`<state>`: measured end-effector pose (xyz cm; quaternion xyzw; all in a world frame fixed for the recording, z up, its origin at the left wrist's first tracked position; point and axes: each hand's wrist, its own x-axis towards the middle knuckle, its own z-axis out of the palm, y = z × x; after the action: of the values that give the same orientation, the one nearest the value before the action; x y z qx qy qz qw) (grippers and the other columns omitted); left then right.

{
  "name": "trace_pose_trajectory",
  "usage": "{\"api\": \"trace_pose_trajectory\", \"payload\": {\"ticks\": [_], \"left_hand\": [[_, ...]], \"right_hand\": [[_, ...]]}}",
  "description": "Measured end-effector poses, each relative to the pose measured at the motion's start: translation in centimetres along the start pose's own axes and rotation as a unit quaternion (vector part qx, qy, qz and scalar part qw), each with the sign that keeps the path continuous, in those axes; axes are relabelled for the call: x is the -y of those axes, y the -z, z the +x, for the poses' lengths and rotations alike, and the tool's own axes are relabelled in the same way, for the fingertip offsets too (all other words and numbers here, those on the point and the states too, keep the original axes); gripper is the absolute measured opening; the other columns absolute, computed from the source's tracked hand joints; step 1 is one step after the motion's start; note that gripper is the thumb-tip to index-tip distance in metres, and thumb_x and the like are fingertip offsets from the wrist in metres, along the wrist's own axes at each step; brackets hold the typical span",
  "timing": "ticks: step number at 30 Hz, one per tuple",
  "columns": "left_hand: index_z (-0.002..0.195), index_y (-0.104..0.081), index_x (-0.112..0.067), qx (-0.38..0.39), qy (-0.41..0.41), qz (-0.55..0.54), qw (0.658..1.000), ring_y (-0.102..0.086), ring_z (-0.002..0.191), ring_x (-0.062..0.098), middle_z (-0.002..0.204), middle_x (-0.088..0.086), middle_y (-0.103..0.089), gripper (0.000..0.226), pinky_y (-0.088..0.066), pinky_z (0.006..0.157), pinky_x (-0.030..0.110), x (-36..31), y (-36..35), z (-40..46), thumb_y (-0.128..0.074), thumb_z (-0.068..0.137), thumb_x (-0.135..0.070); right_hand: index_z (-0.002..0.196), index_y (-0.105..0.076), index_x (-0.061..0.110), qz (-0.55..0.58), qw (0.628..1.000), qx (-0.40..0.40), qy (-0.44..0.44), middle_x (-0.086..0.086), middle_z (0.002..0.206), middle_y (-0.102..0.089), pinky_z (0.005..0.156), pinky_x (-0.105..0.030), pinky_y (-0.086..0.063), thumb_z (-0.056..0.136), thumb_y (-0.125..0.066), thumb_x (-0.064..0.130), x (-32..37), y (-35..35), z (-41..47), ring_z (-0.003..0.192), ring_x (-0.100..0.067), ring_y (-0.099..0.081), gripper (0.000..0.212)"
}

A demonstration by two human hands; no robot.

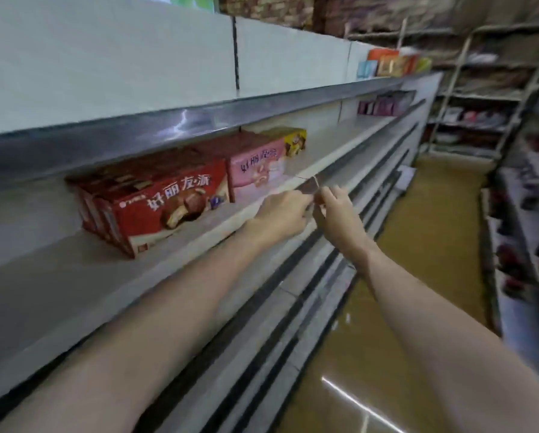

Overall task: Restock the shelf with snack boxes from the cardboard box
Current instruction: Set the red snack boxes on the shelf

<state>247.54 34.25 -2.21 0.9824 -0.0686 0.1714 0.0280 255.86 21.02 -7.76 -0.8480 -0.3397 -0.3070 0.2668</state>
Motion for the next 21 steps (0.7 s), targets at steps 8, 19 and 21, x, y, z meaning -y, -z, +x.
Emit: {"api": "trace_pose_trajectory", "payload": {"ticks": [8, 19, 21], "left_hand": [[0.100, -0.061, -0.017, 0.146, -0.137, -0.080, 0.976, -0.063, 0.090, 0.028, 0.099, 0.006, -0.066, 0.013, -0.055, 0.074, 0.038, -8.7, -10.2, -0.3, -0.054, 0.090, -0.020], [0.098, -0.060, -0.017, 0.254, -0.345, -0.154, 0.890, -0.060, 0.100, 0.029, 0.106, 0.006, -0.063, 0.014, -0.050, 0.075, 0.035, -25.9, -20.3, -5.7, -0.054, 0.087, -0.019], [0.100, -0.062, -0.016, 0.274, -0.376, -0.172, 0.868, -0.060, 0.098, 0.028, 0.105, 0.006, -0.063, 0.016, -0.053, 0.077, 0.040, -29.4, -21.6, -6.8, -0.052, 0.088, -0.020]], "right_hand": [[0.094, -0.059, 0.008, -0.093, 0.965, 0.054, -0.238, -0.011, 0.091, -0.054, 0.068, -0.042, -0.046, 0.090, -0.058, 0.009, -4.4, 3.9, -17.4, 0.087, -0.031, -0.052, 0.004], [0.097, -0.061, 0.012, -0.176, 0.830, 0.087, -0.523, -0.011, 0.099, -0.056, 0.080, -0.045, -0.048, 0.085, -0.057, 0.016, -5.0, 12.8, -40.0, 0.096, -0.034, -0.055, 0.013], [0.097, -0.061, 0.014, -0.181, 0.799, 0.074, -0.569, -0.010, 0.105, -0.056, 0.082, -0.044, -0.048, 0.086, -0.058, 0.015, -5.5, 14.1, -43.1, 0.101, -0.032, -0.054, 0.012]]}}
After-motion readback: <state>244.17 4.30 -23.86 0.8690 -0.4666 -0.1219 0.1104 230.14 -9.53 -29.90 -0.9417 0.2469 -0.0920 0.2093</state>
